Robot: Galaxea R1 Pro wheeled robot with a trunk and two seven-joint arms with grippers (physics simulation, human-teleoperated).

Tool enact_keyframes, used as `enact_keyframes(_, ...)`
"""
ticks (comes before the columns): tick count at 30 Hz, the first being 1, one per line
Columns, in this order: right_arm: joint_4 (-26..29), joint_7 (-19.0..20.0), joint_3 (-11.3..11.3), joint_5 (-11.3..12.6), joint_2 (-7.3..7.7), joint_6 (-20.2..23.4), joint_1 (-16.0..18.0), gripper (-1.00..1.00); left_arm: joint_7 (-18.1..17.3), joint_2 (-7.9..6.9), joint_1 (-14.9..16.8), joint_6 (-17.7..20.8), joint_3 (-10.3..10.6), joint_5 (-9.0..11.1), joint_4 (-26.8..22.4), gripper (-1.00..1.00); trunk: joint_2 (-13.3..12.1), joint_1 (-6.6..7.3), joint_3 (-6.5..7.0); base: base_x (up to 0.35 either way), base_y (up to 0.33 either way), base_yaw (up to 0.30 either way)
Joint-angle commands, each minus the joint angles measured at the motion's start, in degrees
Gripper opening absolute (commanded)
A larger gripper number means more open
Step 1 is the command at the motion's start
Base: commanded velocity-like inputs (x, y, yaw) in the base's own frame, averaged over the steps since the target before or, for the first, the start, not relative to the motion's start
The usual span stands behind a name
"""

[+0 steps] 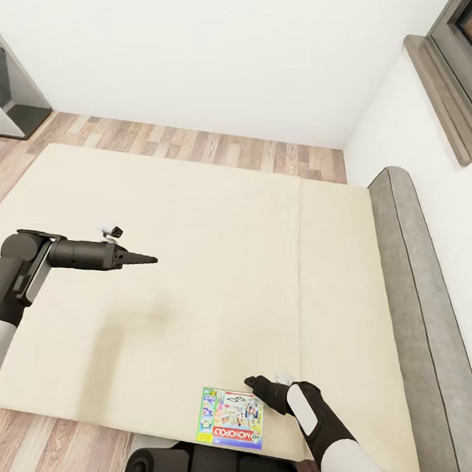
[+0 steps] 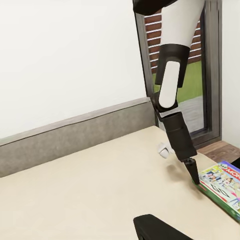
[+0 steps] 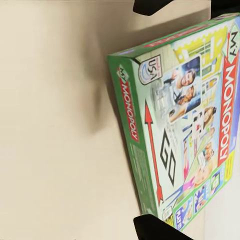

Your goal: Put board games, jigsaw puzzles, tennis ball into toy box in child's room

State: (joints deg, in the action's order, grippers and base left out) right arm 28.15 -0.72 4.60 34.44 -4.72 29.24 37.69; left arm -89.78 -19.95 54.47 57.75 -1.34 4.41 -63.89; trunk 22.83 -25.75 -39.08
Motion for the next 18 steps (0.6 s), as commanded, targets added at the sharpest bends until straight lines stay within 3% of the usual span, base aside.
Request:
enact_keyframes(1, 0.1, -0.1, 0.1, 0.1, 0.01, 0.2, 0.0, 1.0, -0.2, -0.02, 0.0, 0.6, 0.0, 0.0, 0.0, 1.0, 0.1, -0.03, -0.06, 0.0, 0.0, -0.002)
enact_keyframes(18, -0.3, -0.1, 0.1, -0.1, 0.05, 0.2, 0.0, 1.0, -0.2, -0.06, 0.0, 0.6, 0.0, 0.0, 0.0, 1.0, 0.1, -0.03, 0.16, 0.0, 0.0, 0.0)
